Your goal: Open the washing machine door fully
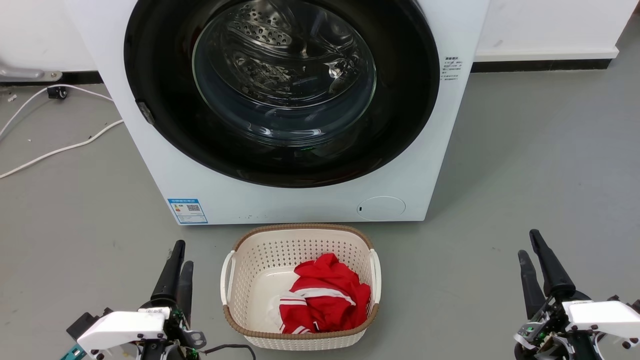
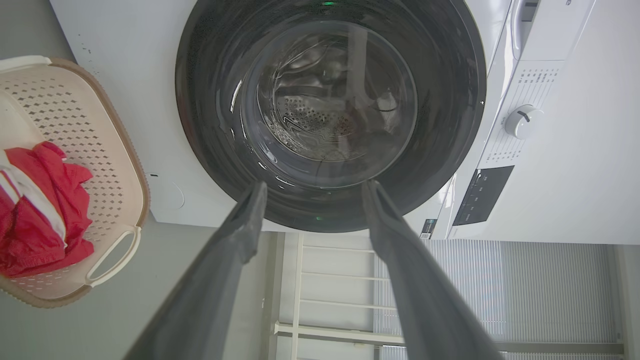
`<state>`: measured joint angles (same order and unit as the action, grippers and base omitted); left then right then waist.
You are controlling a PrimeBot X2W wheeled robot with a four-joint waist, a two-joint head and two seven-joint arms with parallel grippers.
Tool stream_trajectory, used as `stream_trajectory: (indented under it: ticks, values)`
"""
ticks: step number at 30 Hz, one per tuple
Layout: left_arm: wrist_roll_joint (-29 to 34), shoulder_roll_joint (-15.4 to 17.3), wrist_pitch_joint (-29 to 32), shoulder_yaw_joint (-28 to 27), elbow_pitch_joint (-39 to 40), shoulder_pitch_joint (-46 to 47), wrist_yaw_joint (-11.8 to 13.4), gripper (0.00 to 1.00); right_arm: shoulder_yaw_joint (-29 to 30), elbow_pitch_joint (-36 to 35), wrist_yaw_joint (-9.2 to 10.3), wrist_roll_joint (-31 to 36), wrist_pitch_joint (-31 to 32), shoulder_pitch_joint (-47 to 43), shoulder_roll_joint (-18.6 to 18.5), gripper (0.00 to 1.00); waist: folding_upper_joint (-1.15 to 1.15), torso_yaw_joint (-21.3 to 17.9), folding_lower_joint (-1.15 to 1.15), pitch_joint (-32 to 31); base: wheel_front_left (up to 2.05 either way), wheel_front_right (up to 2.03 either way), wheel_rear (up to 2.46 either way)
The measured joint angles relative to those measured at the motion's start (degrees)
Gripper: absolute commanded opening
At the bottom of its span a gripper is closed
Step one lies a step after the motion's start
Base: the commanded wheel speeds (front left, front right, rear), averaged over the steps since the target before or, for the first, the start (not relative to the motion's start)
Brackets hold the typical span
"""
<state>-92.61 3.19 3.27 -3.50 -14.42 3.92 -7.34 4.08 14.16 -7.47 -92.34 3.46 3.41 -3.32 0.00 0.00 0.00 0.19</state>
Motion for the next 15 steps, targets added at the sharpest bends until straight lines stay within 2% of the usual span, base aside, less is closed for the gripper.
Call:
stream_trajectory:
  ticks: [6, 15]
  values:
    - [4.9, 0.0, -1.5, 0.7, 1.9, 0.0, 0.0, 1.0, -0.2, -1.4, 0.0, 3.9, -1.5, -0.5, 0.0, 1.0, 0.0, 0.0, 0.0, 0.0, 0.0, 0.0, 0.0]
    - [16.1, 0.0, -3.6, 0.7, 5.6, 0.0, 0.0, 1.0, -0.6, -4.6, 0.0, 17.4, -3.6, -0.8, 0.1, 1.0, 0.0, -0.1, 0.0, 0.0, 0.0, 0.0, 0.0]
